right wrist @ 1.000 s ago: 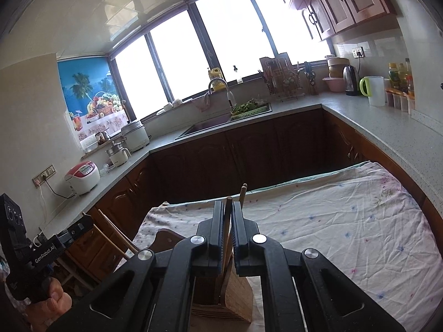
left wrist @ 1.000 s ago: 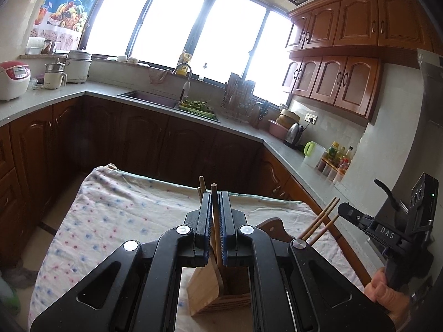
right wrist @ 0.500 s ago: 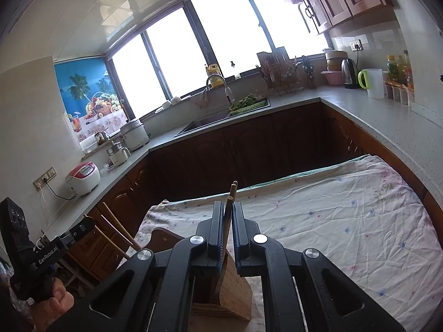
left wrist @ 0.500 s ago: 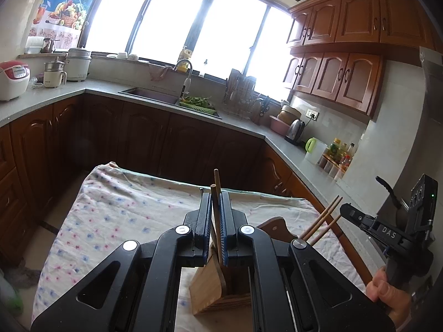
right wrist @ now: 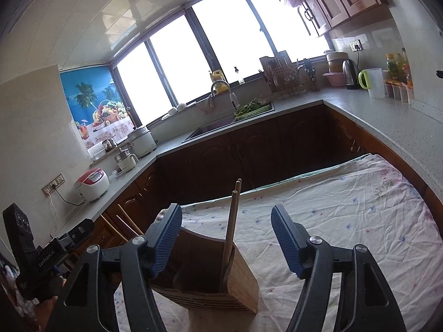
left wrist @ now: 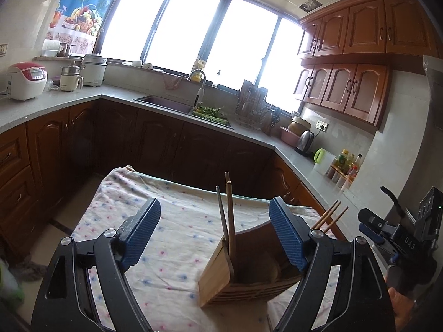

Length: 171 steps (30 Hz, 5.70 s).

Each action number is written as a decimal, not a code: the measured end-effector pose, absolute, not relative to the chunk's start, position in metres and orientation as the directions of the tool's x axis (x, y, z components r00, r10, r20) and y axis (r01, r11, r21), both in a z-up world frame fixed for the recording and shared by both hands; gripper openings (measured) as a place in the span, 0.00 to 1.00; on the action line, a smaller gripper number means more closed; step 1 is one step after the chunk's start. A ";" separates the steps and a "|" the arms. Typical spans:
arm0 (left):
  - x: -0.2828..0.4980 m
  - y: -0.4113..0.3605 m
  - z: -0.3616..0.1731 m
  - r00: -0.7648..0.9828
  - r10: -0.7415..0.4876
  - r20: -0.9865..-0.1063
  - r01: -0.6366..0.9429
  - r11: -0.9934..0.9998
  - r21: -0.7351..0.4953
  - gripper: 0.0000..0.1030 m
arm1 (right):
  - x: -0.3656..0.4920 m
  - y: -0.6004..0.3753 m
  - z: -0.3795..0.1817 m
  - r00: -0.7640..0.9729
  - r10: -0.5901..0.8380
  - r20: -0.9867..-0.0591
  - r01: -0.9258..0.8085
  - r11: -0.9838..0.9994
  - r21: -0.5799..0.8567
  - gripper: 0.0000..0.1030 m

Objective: Organize utensils
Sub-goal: 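Open both tools to release the chopsticks and pull back from the holder, then move the left tool to the metal spoon while the right tool approaches a metal chopstick, then grasp the metal spoon handle with the left tool while the right tool grasps a metal chopstick, then lift the spoon and metal chopstick and lower both into the wooden holder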

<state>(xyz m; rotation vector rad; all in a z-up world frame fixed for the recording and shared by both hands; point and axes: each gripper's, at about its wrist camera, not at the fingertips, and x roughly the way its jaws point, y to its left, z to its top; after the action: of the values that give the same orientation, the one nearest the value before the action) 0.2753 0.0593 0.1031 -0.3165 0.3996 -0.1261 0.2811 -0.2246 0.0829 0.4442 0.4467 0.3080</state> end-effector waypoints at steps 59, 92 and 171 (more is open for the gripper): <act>0.138 0.028 -0.016 0.697 -0.238 -0.676 0.029 0.952 -0.305 0.89 | 0.123 -0.218 -0.021 0.757 0.312 -0.574 -0.121 0.930 0.346 0.93; 0.188 0.000 -0.061 0.516 -0.295 -0.804 0.084 0.952 -0.295 0.50 | 0.189 -0.195 -0.070 0.584 0.357 -0.729 -0.157 0.931 0.330 0.25; 0.137 0.025 0.065 0.754 -0.371 -0.542 0.216 0.919 -0.329 0.02 | 0.124 -0.223 0.093 0.826 0.393 -0.403 -0.258 0.901 0.349 0.04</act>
<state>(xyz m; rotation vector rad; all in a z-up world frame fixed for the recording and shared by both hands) 0.1372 0.0251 0.0645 -0.2542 0.6410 -0.3241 0.1240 -0.2232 0.0933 0.2879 0.4869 0.3511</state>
